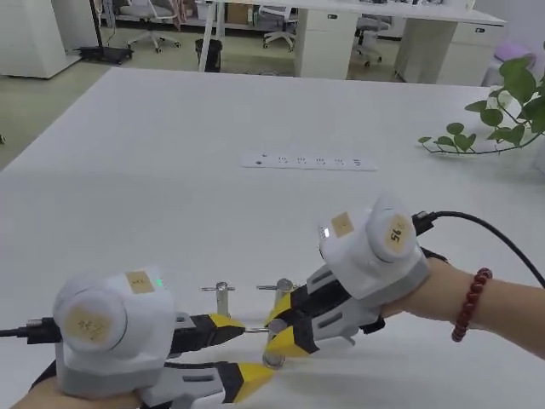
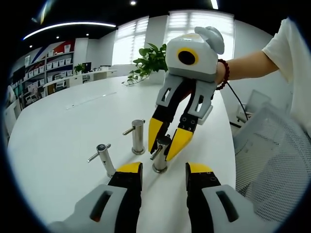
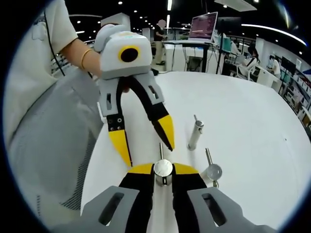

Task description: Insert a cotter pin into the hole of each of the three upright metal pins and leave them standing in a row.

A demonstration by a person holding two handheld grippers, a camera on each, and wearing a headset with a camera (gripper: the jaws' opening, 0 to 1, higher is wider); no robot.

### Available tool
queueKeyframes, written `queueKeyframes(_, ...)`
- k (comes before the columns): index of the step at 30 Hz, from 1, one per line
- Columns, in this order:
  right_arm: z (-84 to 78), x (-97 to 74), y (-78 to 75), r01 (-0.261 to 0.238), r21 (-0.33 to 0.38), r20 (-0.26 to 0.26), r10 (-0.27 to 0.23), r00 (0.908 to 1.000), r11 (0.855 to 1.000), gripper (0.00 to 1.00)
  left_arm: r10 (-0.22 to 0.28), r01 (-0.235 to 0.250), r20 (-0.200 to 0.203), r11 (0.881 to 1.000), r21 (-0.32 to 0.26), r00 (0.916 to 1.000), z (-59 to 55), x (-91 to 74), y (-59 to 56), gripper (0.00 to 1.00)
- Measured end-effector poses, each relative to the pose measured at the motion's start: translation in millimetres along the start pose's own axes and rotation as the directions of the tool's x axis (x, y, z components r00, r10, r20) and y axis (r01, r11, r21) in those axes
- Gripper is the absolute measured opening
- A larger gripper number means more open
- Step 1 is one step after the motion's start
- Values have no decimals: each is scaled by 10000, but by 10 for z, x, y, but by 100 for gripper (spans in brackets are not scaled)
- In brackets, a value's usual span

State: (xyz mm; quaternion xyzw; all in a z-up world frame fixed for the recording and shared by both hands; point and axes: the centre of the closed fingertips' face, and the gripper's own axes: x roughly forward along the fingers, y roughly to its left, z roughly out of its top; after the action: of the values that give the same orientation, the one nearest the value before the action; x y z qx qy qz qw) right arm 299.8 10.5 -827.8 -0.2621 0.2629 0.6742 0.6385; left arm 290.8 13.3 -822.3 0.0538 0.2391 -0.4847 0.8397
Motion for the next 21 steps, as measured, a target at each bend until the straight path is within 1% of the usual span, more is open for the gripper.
queueKeyframes(6,6,-10,11,99,-81,104,-98,9999,9999,13,166,-166,22,9998,-102,9999,2,-52,29,34)
queueKeyframes(9,-5,-29,25,52,21,128,-52,9999,10000,13,220,-218,115,9996,-191,9997,30,-98,35,34)
queueKeyframes(14,-23,-118,-4,164,210,204,-168,9997,9996,13,372,-366,219,9990,-258,9991,43,-158,56,36)
queueKeyframes(21,-116,-247,-79,431,313,5,-432,9991,9986,13,558,-547,371,9980,-315,9978,71,-243,79,37)
